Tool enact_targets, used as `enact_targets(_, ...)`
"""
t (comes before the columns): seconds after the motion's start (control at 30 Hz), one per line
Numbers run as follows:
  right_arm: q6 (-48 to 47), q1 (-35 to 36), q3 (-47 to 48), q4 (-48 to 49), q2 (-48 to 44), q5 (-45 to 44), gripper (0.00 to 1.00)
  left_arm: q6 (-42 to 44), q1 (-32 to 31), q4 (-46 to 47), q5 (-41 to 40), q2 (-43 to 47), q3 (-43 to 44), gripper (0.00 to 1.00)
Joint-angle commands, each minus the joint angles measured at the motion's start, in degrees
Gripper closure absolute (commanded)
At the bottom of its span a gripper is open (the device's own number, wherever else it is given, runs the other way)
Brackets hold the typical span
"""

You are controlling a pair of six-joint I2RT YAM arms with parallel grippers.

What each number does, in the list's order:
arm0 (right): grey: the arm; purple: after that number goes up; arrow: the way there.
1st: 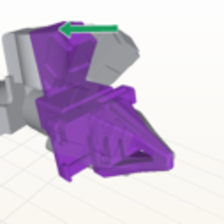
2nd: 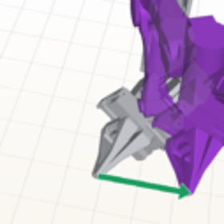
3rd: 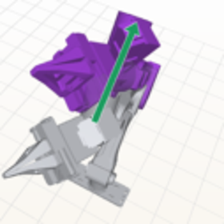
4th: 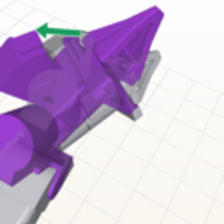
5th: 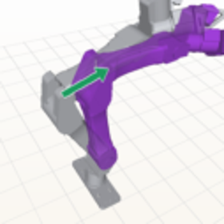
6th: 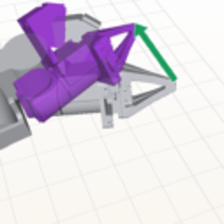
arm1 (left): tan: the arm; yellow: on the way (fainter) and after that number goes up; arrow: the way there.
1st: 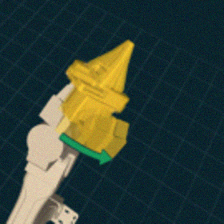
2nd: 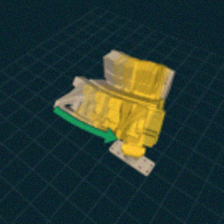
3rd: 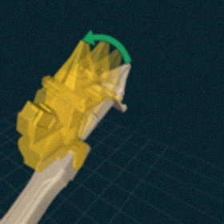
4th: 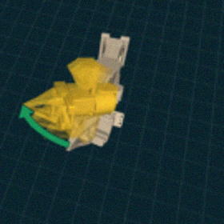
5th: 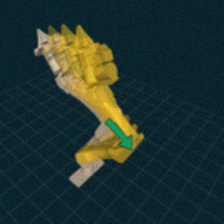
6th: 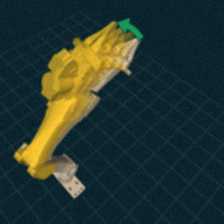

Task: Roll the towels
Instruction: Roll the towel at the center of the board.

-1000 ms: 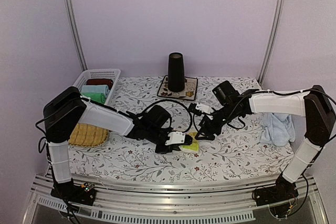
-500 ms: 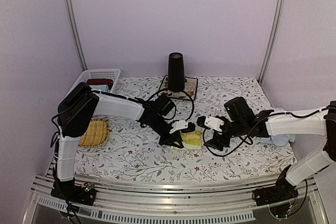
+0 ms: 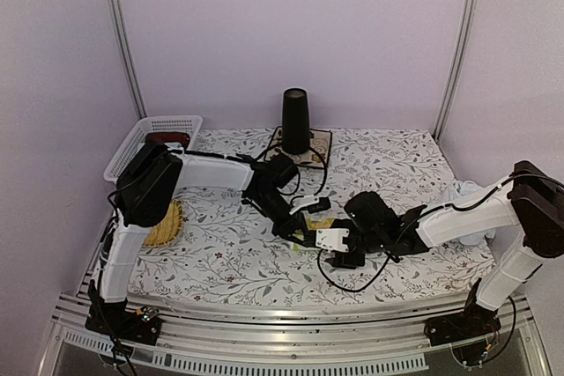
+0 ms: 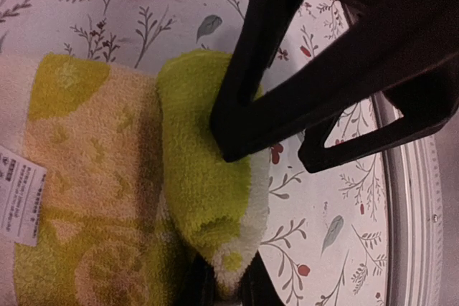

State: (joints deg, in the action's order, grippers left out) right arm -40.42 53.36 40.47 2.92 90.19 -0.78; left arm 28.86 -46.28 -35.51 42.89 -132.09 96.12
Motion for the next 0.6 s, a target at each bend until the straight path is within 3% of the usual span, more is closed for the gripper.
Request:
enact_targets(0.0,-1.2,1.1,3.3,3.3,4.7,-3.8,0.33,-3.0,1.6,-8.0,4.4,-4.0,2.5,0.92)
enact_targets(0.37,-2.7,1.9,5.9,4.2,10.0,-8.9,0.43,-3.2,2.1,-8.6,4.7,-4.5,2.0,0.91)
enact_targets(0.57,-1.8,1.9,7.1,2.2,10.9,-7.1,0.74,-3.4,2.4,-8.4,4.4,-4.6,2.1,0.86)
